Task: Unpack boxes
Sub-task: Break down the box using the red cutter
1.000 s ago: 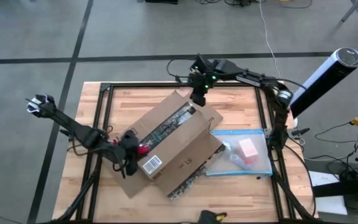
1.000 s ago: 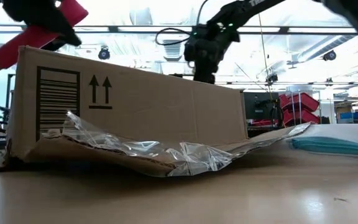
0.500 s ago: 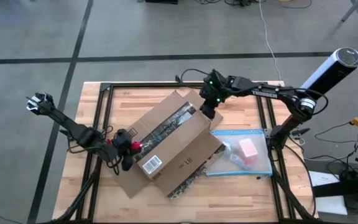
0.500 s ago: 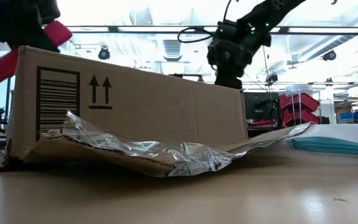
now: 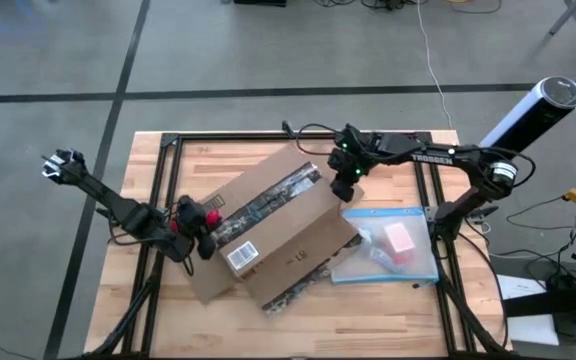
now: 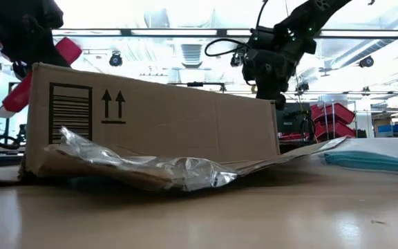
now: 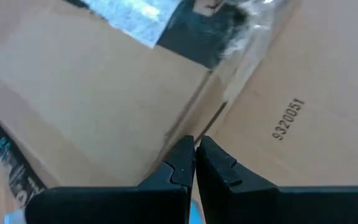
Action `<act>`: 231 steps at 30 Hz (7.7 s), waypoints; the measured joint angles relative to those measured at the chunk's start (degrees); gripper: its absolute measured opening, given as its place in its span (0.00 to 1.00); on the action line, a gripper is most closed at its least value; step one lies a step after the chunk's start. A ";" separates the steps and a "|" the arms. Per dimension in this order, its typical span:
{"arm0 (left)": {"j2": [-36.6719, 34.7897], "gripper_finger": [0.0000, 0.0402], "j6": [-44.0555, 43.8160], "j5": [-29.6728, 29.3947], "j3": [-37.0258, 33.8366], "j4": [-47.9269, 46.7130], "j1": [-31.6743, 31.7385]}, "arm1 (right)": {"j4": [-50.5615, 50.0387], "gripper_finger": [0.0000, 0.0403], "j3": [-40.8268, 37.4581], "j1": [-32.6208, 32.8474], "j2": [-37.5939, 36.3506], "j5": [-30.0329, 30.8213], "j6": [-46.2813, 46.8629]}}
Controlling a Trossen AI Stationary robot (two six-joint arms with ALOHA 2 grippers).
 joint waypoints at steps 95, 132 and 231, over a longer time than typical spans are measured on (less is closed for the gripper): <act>17.46 0.07 34.09 21.65 -0.09 57.28 24.53 | 24.52 0.00 -1.13 17.70 0.82 -0.87 9.20; 28.65 0.07 40.33 57.69 -0.09 80.42 46.64 | 12.85 0.00 -3.78 9.10 4.24 2.38 6.67; 36.30 0.07 37.28 75.87 -7.32 97.15 59.11 | 8.03 0.00 -6.92 8.95 1.92 1.31 8.85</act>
